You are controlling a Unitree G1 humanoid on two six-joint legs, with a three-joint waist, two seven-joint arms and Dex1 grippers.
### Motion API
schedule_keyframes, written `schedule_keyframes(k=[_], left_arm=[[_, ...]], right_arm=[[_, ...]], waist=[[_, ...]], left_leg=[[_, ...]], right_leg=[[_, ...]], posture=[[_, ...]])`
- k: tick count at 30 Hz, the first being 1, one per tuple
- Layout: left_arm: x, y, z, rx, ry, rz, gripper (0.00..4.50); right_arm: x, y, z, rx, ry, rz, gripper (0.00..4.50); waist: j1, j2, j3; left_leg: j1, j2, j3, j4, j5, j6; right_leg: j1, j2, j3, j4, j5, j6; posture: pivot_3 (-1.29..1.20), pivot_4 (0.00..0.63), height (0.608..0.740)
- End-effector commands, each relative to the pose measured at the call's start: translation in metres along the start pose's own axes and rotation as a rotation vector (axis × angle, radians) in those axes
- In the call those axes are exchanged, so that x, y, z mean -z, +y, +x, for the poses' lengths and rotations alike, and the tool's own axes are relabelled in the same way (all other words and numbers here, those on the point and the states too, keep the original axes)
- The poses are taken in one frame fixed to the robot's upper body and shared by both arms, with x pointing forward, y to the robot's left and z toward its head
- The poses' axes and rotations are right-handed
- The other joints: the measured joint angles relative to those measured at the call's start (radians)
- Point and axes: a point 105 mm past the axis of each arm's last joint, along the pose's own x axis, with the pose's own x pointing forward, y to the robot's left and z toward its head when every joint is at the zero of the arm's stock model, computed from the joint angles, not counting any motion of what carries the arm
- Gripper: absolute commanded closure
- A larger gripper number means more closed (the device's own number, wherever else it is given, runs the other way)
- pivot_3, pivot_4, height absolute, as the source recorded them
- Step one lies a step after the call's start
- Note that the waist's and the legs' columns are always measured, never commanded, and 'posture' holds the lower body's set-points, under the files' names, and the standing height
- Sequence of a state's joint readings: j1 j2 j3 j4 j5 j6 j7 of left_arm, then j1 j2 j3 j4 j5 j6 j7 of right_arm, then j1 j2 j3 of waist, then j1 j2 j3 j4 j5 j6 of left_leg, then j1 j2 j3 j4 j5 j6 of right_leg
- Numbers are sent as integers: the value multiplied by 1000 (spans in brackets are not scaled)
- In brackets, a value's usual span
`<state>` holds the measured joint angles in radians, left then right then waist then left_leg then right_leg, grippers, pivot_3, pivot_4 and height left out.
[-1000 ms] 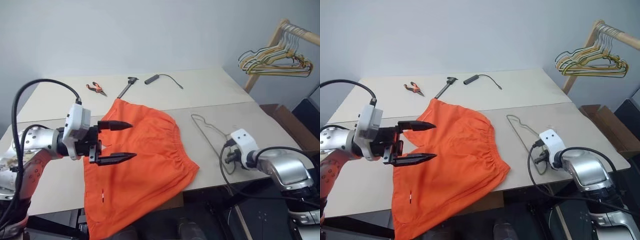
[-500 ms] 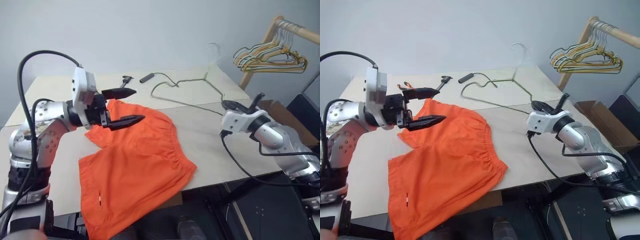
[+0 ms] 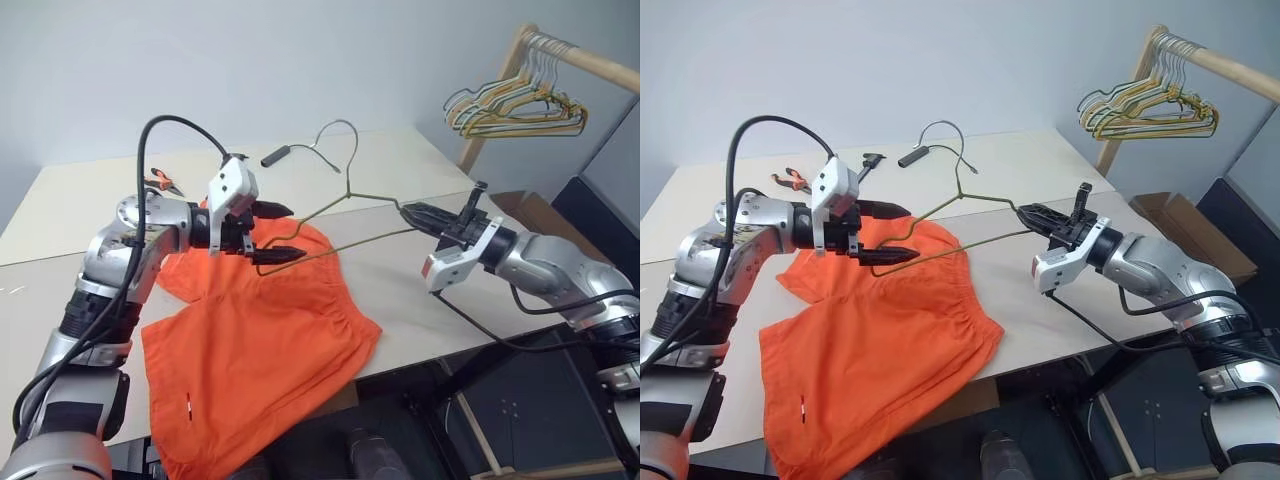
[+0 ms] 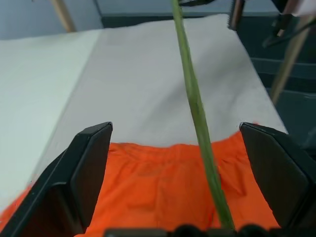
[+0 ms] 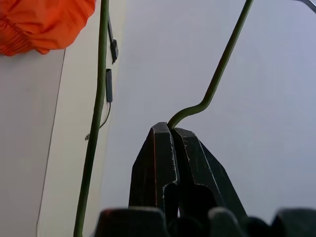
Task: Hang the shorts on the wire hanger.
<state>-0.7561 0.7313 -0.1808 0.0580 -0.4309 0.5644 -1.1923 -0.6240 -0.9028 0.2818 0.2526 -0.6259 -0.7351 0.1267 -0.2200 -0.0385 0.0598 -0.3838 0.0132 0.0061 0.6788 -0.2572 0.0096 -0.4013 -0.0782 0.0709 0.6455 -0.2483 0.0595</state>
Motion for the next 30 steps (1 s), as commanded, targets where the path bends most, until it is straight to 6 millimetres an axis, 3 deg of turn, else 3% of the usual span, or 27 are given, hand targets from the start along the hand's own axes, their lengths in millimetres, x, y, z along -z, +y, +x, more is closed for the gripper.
schedule_keyframes(k=[1,3,6,18,23,26,30], left_arm=[[-2,-4,-1,53,53,31,0],[1,-4,0,55,76,26,0],[7,-1,2,30,103,26,631],[7,7,-2,-44,94,2,4468],[5,8,-3,-55,84,-13,4468],[4,10,-4,-76,80,-14,4500],[7,13,-7,-103,108,9,4500]], right_arm=[[3,-27,1,84,6,-56,4468],[4,-28,2,93,12,-56,4468],[5,-31,3,100,22,-70,4500],[7,-36,5,124,40,-103,4500],[2,-33,3,103,19,-80,4500],[-6,-28,-1,50,-37,-40,3796],[-12,-27,-9,-23,-87,14,2438]], waist=[[-7,0,0],[-13,0,0],[-14,0,0],[-15,0,0],[-15,0,0],[-15,0,0],[-15,0,0]], left_leg=[[0,0,0,0,0,0],[0,0,0,0,0,0],[0,0,-1,0,0,0],[0,0,-2,1,0,0],[0,-1,-2,1,0,0],[0,-1,-2,1,0,0],[0,0,-2,1,0,0]], right_leg=[[0,0,0,0,0,0],[0,0,0,0,0,0],[0,0,0,1,0,0],[0,0,0,2,0,0],[0,0,0,2,0,0],[0,-1,0,2,0,0],[1,-1,-1,2,0,0]], posture=[[-185,0,740],[-186,0,740],[-187,0,740],[-181,0,740],[-175,0,740],[-175,0,740],[-172,0,740]])
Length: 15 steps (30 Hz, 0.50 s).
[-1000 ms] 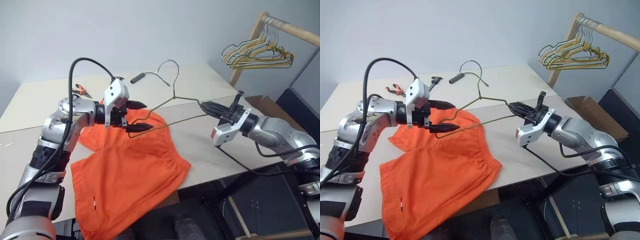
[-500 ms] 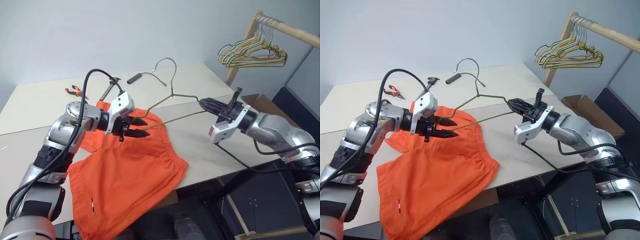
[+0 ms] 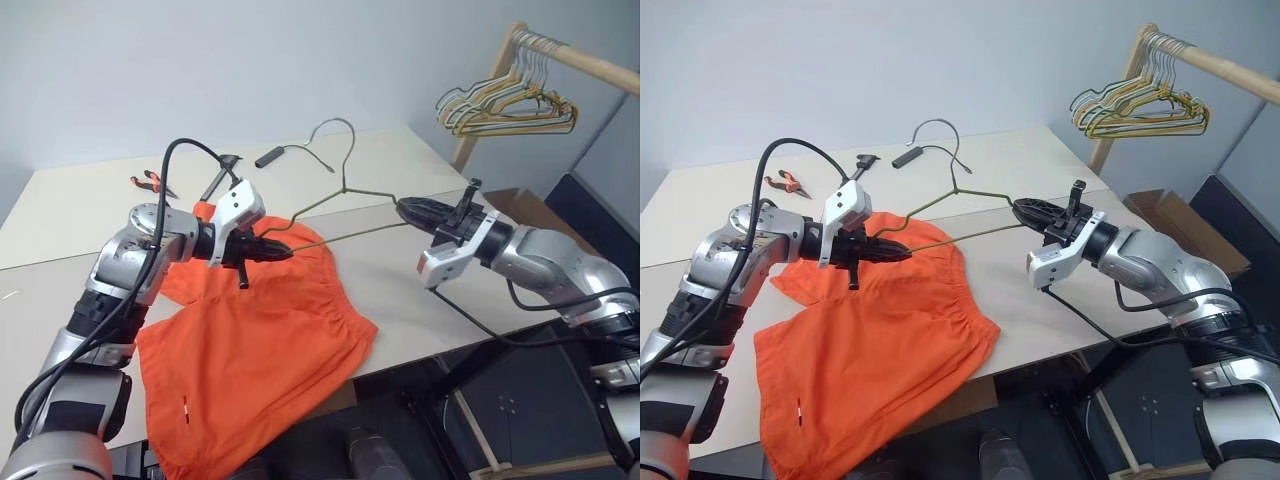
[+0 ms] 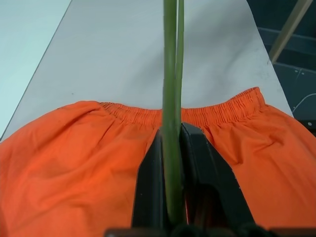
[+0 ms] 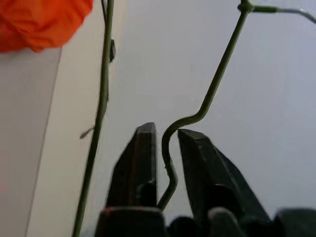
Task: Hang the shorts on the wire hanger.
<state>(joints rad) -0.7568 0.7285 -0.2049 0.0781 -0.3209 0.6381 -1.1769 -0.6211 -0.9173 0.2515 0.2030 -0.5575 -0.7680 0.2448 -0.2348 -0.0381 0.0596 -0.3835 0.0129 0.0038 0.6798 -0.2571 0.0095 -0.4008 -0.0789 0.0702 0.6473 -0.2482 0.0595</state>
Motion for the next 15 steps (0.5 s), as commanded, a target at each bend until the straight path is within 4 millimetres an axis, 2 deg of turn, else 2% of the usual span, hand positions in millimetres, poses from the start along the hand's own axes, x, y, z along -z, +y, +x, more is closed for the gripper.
schedule_keyframes(k=[1,5,7,10,15], left_arm=[[-11,6,-10,-51,-5,75,4500],[4,6,-14,-66,97,187,4500],[9,3,-15,-54,138,255,4500],[8,-3,-16,-17,143,308,4500],[2,-10,-13,13,116,345,4500]], right_arm=[[-4,-18,-10,-20,-42,48,2124],[-5,-19,-24,-130,-46,309,665],[-7,-25,-28,-194,-47,506,13],[-11,-26,-30,-370,-38,792,13],[-6,-13,-14,-581,82,1016,13]], waist=[[0,0,0],[-1,0,0],[-2,0,0],[4,0,0],[11,1,-1]], left_leg=[[0,0,0,0,0,0],[4,0,-1,0,0,0],[8,1,-1,-1,0,0],[12,2,-1,0,0,0],[13,2,-1,0,0,0]], right_leg=[[0,0,0,0,0,0],[4,0,-1,-1,0,0],[9,0,-1,-2,0,0],[13,-1,-1,-2,0,0],[13,0,-1,-1,0,0]], posture=[[-172,0,740],[-169,0,740],[-168,0,740],[-167,0,740],[-156,0,740]])
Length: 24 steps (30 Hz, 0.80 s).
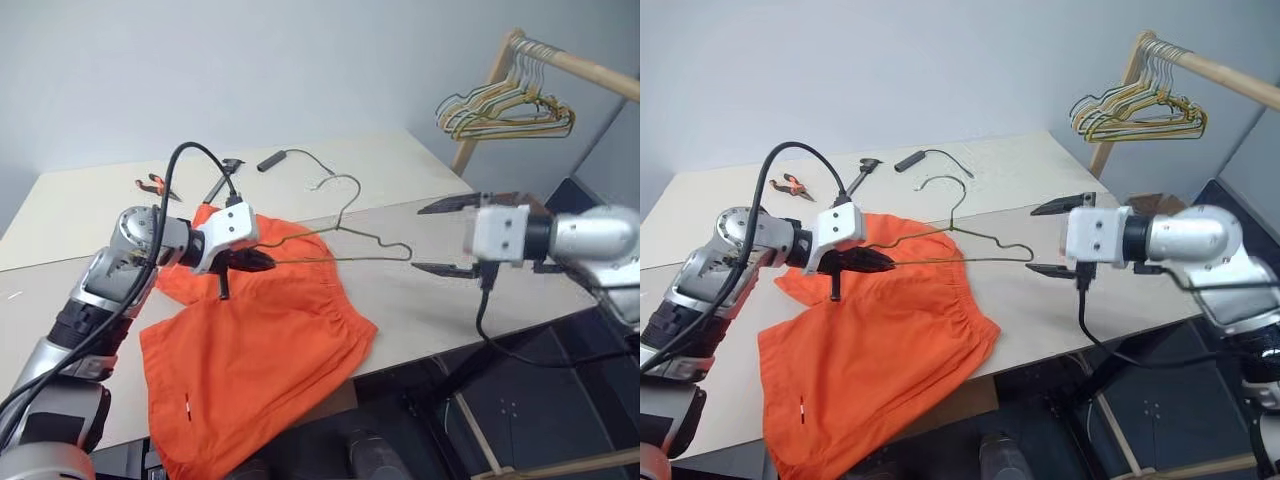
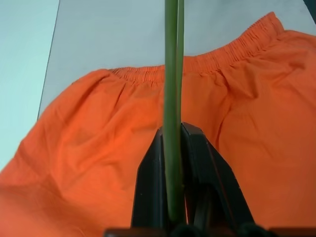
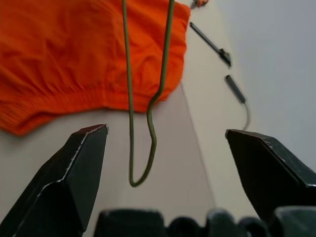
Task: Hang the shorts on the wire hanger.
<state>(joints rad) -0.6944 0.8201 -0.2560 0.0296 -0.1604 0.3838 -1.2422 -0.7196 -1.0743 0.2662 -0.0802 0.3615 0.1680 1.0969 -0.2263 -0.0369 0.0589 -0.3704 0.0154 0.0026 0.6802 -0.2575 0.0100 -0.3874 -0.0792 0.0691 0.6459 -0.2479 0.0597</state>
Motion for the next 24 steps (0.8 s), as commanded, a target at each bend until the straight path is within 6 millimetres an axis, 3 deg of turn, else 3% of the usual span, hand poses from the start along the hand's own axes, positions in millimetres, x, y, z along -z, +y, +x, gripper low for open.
schedule_keyframes(k=[1,12,16,24], left_arm=[[-17,0,-4,-1,-43,67,4500],[-21,-4,-6,0,-69,68,4500],[-21,-5,-5,3,-76,69,4500],[-25,-8,-6,24,-110,79,4500]], right_arm=[[7,1,11,-102,92,163,13],[22,7,46,-216,222,280,13],[28,10,51,-233,232,288,918],[25,14,54,-256,206,266,3570]], waist=[[4,0,0],[47,2,-1],[52,2,-1],[48,3,-2]], left_leg=[[-1,0,0,0,0,0],[-18,-2,0,3,0,0],[-18,-3,0,3,0,0],[-18,-3,0,3,0,0]], right_leg=[[-1,0,0,0,0,0],[-18,0,0,3,0,0],[-18,0,-1,3,0,0],[-18,0,-1,3,0,0]], posture=[[-152,0,740],[-134,0,740],[-134,0,740],[-138,0,740]])
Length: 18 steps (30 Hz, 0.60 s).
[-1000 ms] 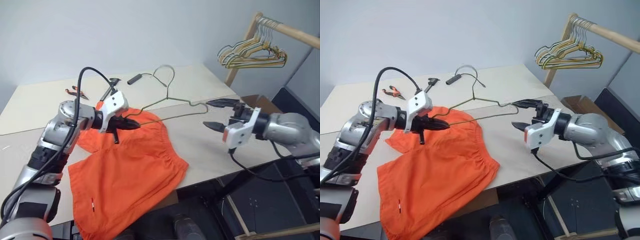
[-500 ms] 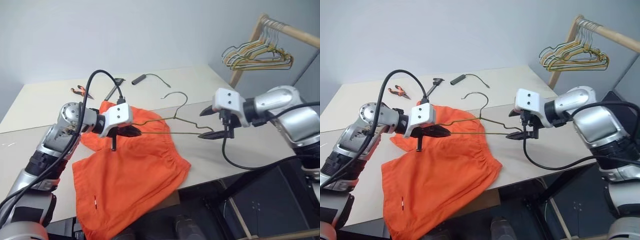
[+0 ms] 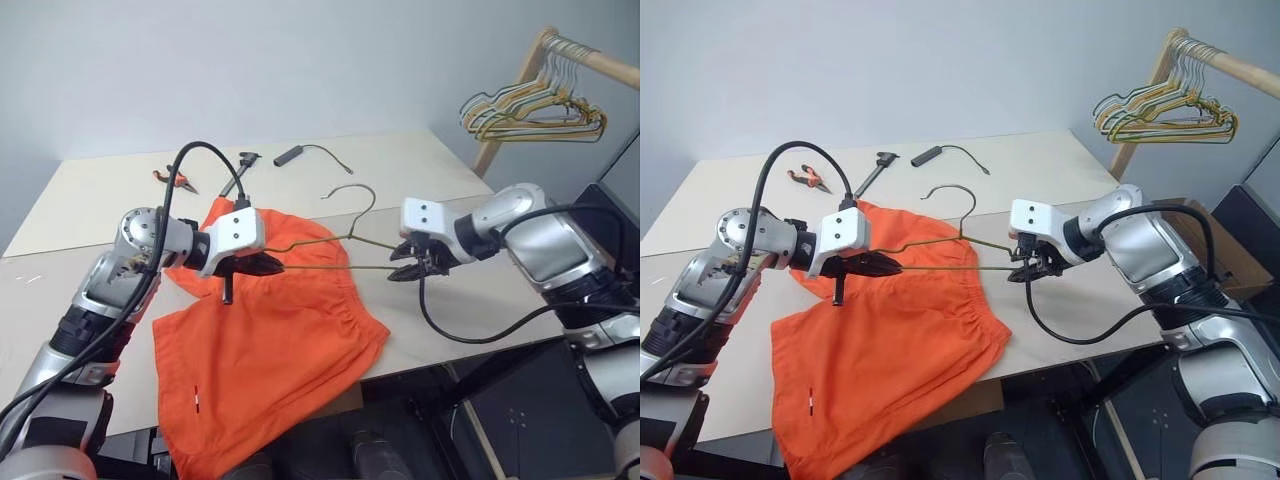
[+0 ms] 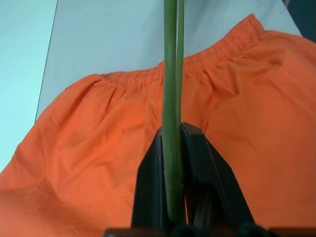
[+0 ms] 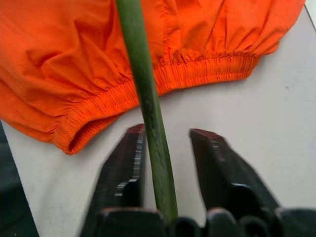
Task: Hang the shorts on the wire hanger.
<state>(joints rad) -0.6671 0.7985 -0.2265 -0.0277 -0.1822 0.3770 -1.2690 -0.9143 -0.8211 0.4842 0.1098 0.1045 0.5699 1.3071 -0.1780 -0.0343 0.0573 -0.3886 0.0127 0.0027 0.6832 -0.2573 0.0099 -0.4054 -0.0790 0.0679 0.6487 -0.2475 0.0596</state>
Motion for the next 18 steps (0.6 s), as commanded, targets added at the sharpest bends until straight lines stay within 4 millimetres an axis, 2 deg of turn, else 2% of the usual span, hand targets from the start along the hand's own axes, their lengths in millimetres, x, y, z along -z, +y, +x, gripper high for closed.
schedule_keyframes(k=[1,3,8,12,16,18], left_arm=[[-14,2,-7,-8,-50,53,4500],[-14,1,-7,-2,-54,55,4500],[-12,-3,-9,23,-111,129,4500],[-7,-3,-14,48,-150,137,3482],[1,24,-24,-110,-158,76,2231],[5,32,-35,-166,-170,45,1621]], right_arm=[[-10,-2,-8,21,-37,-52,3905],[-10,-1,-9,17,-41,-58,4486],[-9,3,-13,13,-55,-66,4486],[-5,12,-20,8,-76,-49,4500],[10,26,-30,17,-109,89,4500],[26,33,-36,38,-114,208,4500]], waist=[[-1,0,0],[-3,0,0],[-2,1,0],[0,1,0],[7,1,-1],[9,1,-1]], left_leg=[[0,0,0,0,0,0],[0,0,0,0,0,0],[0,0,0,0,0,0],[0,0,0,0,0,0],[0,0,-1,0,0,0],[0,0,-1,1,0,0]], right_leg=[[0,0,0,0,0,0],[0,0,0,0,0,0],[0,0,0,0,0,0],[0,0,-1,0,0,0],[1,-1,-1,0,0,0],[1,-1,-2,0,0,0]], posture=[[-141,0,740],[-142,0,740],[-145,0,740],[-146,0,740],[-145,0,740],[-142,0,740]])
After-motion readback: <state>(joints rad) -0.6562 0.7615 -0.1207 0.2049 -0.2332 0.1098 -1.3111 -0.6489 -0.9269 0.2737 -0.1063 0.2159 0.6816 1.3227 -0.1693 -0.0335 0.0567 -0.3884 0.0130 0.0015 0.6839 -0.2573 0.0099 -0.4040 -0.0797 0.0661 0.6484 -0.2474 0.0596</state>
